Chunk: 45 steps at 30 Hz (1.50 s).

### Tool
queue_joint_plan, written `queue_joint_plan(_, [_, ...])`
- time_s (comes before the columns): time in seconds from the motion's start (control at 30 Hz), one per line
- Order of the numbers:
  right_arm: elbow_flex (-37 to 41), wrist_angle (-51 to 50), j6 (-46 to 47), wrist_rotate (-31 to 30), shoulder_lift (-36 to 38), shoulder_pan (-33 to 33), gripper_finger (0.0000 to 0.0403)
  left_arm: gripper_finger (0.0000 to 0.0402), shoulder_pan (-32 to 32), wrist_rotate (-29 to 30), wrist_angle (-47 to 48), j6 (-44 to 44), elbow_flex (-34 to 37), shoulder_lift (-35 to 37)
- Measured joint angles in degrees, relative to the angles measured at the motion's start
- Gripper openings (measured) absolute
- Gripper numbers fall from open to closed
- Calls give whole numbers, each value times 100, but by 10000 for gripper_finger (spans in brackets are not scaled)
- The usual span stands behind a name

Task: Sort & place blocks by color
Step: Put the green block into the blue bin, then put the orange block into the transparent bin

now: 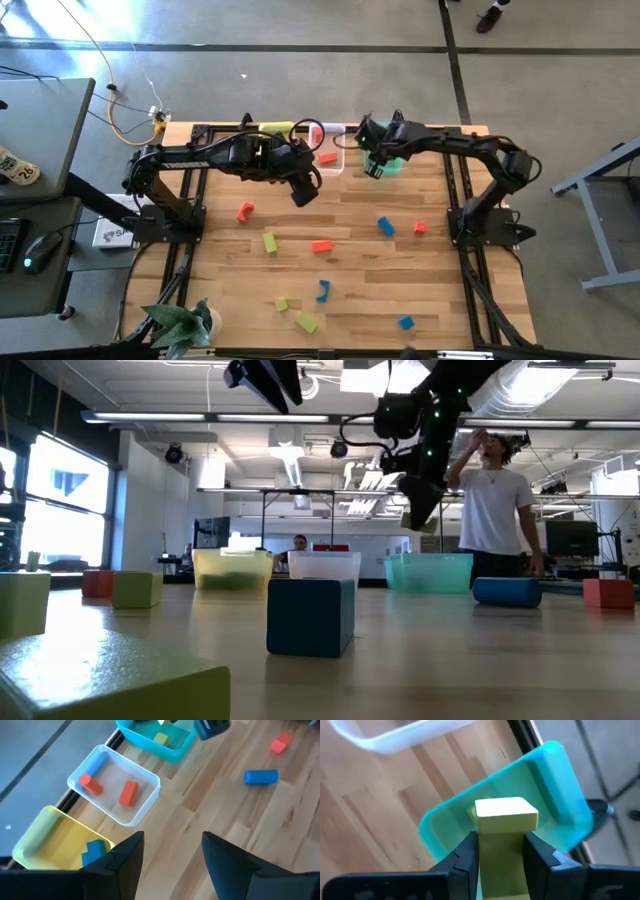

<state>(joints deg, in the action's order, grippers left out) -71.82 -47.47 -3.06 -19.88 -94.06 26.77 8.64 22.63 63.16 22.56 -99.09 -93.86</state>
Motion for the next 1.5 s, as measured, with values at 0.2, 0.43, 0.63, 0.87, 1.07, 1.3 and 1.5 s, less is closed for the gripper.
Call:
queue_joint_plan(0.2, [491,959,-332,681,2,660,88,188,2,-89,2,374,0,0])
queue_joint_plan(0.43, [814,1441,-359,1440,-11,1271,88,188,-2,-402,4,431,0,0])
queue_joint_plan(0.63, [825,1460,-337,1810,-83,1588,105,188,-2,-675,4,431,0,0])
queue_joint_plan(0.87, [825,1447,-358,1817,-85,1637,161,188,-4,-751,2,383,0,0])
queue_joint_plan(1.07, [825,1447,-493,1569,-85,1637,192,188,-4,-822,2,383,0,0])
queue_joint_plan(1.3, [825,1450,-479,1541,-85,1636,196,189,31,-318,11,664,0,0])
queue_joint_plan(1.5, [825,1479,-508,1563,-85,1624,196,189,235,-317,812,1339,0,0])
